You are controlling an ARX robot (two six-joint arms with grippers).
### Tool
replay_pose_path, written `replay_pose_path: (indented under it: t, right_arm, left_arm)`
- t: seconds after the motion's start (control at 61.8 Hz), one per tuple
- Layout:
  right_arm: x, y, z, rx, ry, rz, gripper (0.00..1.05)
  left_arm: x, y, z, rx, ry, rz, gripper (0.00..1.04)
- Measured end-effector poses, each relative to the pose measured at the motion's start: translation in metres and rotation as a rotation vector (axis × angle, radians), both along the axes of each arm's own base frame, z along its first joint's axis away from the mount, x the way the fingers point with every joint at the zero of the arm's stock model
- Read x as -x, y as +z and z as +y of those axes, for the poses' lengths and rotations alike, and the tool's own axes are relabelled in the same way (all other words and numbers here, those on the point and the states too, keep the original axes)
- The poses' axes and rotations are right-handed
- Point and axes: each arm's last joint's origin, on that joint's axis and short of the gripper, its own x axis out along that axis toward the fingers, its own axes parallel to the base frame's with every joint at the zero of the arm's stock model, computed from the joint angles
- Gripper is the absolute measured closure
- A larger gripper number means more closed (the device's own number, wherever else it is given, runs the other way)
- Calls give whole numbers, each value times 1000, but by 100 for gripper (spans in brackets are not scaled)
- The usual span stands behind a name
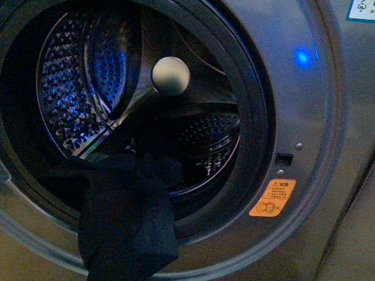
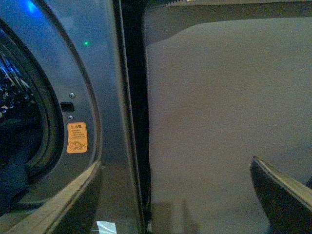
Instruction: Put clothes into washing machine
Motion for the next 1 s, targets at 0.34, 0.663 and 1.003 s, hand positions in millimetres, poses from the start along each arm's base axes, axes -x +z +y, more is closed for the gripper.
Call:
replay_pose_path:
  t: [0.34, 0.663, 1.003]
  right_arm:
    - [0, 0, 0, 0, 0, 0, 7]
    - [0, 0, 0, 0, 0, 0, 7]
    - [0, 0, 0, -1, 0, 0, 7]
  left_arm:
    - [28, -9, 19, -5, -21, -1, 101]
    - [46, -3, 23, -5, 0, -22, 101]
    - [58, 0, 23, -5, 0, -32, 101]
